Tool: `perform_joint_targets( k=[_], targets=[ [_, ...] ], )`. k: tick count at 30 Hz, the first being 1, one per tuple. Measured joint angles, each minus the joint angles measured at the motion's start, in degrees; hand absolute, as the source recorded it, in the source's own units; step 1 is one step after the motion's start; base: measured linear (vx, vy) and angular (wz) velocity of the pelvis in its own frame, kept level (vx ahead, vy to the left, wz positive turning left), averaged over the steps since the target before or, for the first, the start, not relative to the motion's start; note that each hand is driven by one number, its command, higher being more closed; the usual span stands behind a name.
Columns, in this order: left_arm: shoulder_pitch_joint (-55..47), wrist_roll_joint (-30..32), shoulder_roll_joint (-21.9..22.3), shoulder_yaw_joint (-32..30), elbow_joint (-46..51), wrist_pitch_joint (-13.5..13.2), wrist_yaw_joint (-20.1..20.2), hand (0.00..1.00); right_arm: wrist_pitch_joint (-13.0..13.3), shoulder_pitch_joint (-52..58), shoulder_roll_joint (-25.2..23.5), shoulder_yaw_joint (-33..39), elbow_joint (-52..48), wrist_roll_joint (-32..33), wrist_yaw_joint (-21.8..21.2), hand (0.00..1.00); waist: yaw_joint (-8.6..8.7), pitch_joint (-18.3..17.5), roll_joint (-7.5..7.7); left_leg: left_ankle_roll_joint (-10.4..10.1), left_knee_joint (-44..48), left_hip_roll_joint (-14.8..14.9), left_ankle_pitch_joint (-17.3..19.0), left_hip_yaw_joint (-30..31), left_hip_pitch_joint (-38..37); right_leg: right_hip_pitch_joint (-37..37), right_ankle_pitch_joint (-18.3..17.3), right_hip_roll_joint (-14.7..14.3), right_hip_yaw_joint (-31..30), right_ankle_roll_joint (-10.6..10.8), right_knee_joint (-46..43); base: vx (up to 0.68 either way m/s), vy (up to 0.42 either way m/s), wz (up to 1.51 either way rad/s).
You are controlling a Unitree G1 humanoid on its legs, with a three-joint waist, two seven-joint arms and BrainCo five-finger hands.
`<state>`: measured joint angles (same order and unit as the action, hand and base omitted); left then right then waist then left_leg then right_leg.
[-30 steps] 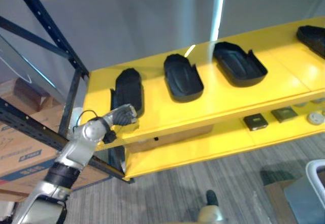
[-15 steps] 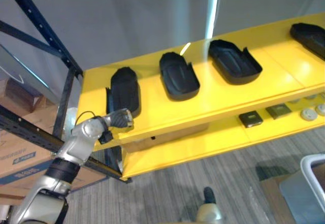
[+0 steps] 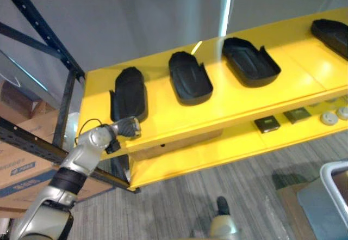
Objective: Walk over and take plastic housings, then place them on the shelf
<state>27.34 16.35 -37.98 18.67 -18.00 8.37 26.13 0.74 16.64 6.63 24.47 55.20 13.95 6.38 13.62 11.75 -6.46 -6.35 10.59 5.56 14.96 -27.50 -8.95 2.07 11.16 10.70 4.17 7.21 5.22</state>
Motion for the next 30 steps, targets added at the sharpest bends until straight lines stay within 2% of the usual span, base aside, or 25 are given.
perform_joint_targets(
  k=[6,12,19,21,24,27,30],
  targets=[
    [1.7,0.0,0.1,0.0,-3.0,0.5,-2.8,1.00,-0.1,-0.1,0.0,0.0,-0.6,0.0,0.0,0.00,0.02,0.9,0.00,-0.2,0.0,0.3,0.1,-0.6,0.1,0.4,0.1,-0.4,-0.4,-0.1,0.0,-0.02,-0.015,-0.04],
    [2.3,0.0,0.1,0.0,-3.8,0.2,-5.0,1.00,-0.1,-0.2,0.0,0.0,-0.6,0.0,-0.1,0.00,0.04,1.6,-0.46,-0.2,0.1,0.7,0.2,-1.3,0.0,0.9,0.6,-1.1,-0.8,-1.1,-0.5,-0.03,-0.038,-0.08],
    [2.3,-0.2,0.2,0.0,-4.0,-0.9,-5.4,1.00,0.1,-0.3,0.0,0.0,-0.7,0.0,-0.1,0.00,-0.01,1.8,-0.53,-0.2,0.4,0.9,0.2,-1.4,0.0,0.9,0.2,-1.1,-0.7,-1.7,0.0,-0.06,-0.045,-0.01],
    [2.3,-1.0,0.1,0.0,-3.5,-2.2,-6.0,1.00,0.1,-0.3,-0.1,0.0,-0.7,0.0,0.0,0.00,-0.16,1.7,-0.55,-0.2,0.3,0.9,0.2,-1.3,0.0,0.9,0.2,-1.1,-0.6,-1.7,0.0,-0.04,-0.040,0.01],
    [2.3,-8.5,0.1,-0.1,8.0,-2.6,-5.9,1.00,0.2,-0.3,-0.6,0.1,-0.5,0.0,0.1,0.00,-1.37,1.7,-0.53,-0.2,0.0,0.8,0.2,-1.2,0.0,0.9,0.5,-1.0,-0.4,-1.2,-0.2,-0.02,-0.039,0.04],
    [2.1,-18.8,0.1,-0.8,24.6,-4.2,-5.1,1.00,0.3,-0.8,-1.8,0.2,-0.4,0.0,0.1,0.00,-2.43,1.6,-0.57,-0.1,-0.2,0.6,0.1,-0.6,0.1,0.6,0.6,-0.8,0.4,-1.1,-0.5,-0.01,-0.020,0.08],
    [-0.2,-30.2,0.2,-6.7,35.5,-6.5,-5.3,1.00,0.3,-2.0,-2.6,0.3,0.6,0.0,0.2,0.00,-3.62,1.2,-0.84,0.2,-0.7,0.4,0.0,2.2,-0.1,0.3,0.6,-0.8,0.6,-1.1,-0.5,-0.02,-0.033,0.04]
  ],
)
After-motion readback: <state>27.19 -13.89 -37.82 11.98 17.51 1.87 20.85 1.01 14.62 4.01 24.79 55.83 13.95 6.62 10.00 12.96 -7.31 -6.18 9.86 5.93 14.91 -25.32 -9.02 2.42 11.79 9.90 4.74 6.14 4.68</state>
